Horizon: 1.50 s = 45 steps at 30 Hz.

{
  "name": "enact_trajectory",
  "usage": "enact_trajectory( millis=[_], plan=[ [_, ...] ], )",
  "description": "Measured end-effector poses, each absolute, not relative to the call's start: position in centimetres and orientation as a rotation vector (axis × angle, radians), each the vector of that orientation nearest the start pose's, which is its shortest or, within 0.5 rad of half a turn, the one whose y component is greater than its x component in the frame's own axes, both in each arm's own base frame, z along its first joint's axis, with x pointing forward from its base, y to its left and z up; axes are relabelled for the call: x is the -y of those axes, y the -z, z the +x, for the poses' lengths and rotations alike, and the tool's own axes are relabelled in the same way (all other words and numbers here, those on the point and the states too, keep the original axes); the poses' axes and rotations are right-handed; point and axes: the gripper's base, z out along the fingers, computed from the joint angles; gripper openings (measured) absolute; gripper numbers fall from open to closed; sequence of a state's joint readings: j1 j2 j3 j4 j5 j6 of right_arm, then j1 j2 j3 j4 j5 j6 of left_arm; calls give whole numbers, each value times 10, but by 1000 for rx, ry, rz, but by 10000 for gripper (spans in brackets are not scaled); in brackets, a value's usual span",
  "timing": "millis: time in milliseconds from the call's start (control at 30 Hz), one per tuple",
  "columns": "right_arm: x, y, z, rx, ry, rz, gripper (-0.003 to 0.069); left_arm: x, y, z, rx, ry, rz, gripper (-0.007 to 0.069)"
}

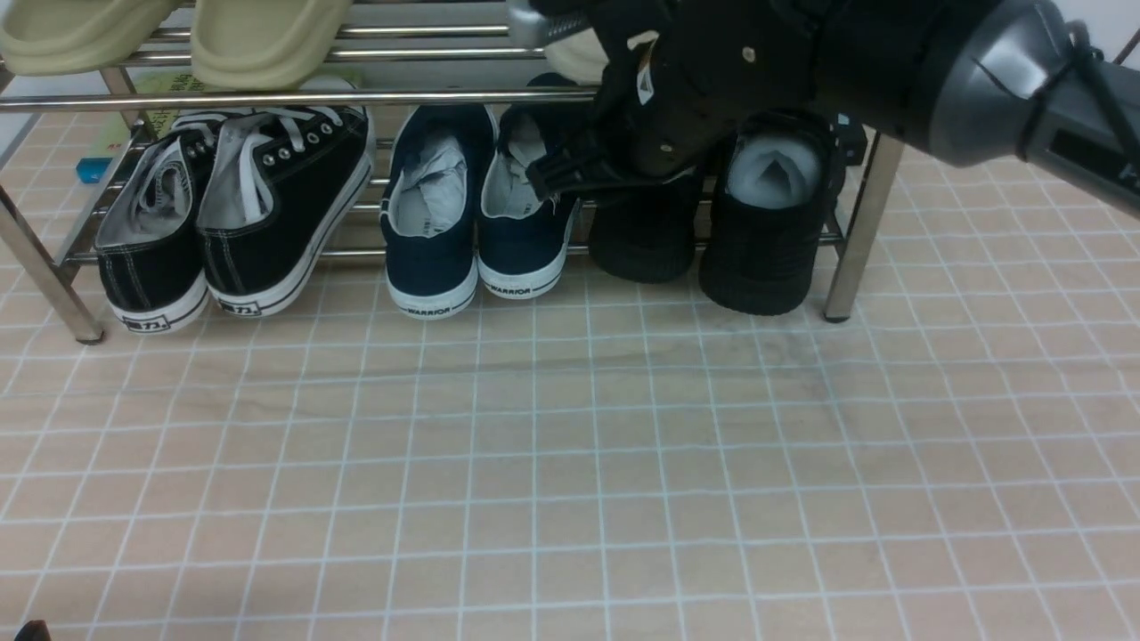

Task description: Take the shoes off the shelf from the light coffee tablecloth by hand.

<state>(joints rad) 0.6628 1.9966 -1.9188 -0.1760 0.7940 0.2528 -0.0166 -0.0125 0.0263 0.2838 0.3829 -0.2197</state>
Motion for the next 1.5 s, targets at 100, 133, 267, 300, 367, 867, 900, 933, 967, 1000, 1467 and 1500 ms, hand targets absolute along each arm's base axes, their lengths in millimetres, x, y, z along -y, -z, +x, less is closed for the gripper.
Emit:
enact_trajectory(
  millis=[100, 133, 267, 300, 367, 867, 900, 933, 967, 1000, 1467, 1500],
  plan=[
    [-277, -327, 377, -2273, -236, -503, 330, -9, -172, 52, -1866, -117, -15, 239],
    [-276, -327, 378, -2271, -234, -489, 339, -9, -172, 52, -1866, -117, -15, 239],
    [-275, -328, 379, -2264, -211, -480, 390, -9, -172, 52, -1866, -117, -15, 240],
    [-275, -328, 379, -2263, -211, -481, 393, -9, -172, 52, -1866, -117, -15, 240],
    [-274, -327, 379, -2267, -202, -482, 431, -9, -172, 52, -1866, -117, -15, 240],
    [-276, -287, 395, -2343, -100, -513, 483, -9, -172, 52, -1866, -117, -15, 240],
    [-275, -284, 398, -2347, -89, -513, 483, -9, -172, 52, -1866, -117, -15, 240],
    [-273, -280, 400, -2350, -77, -513, 483, -9, -172, 52, -1866, -117, -15, 240],
    [-273, -277, 402, -2352, -66, -516, 483, -9, -172, 52, -1866, -117, -15, 240],
    [-271, -274, 405, -2354, -58, -514, 483, -9, -172, 52, -1866, -117, -15, 240],
    [-269, -262, 412, -2353, -17, -563, 195, -9, -172, 52, -1866, -117, -15, 240],
    [-269, -262, 412, -2351, -15, -573, 159, -9, -172, 52, -1866, -117, -15, 240]
  ],
)
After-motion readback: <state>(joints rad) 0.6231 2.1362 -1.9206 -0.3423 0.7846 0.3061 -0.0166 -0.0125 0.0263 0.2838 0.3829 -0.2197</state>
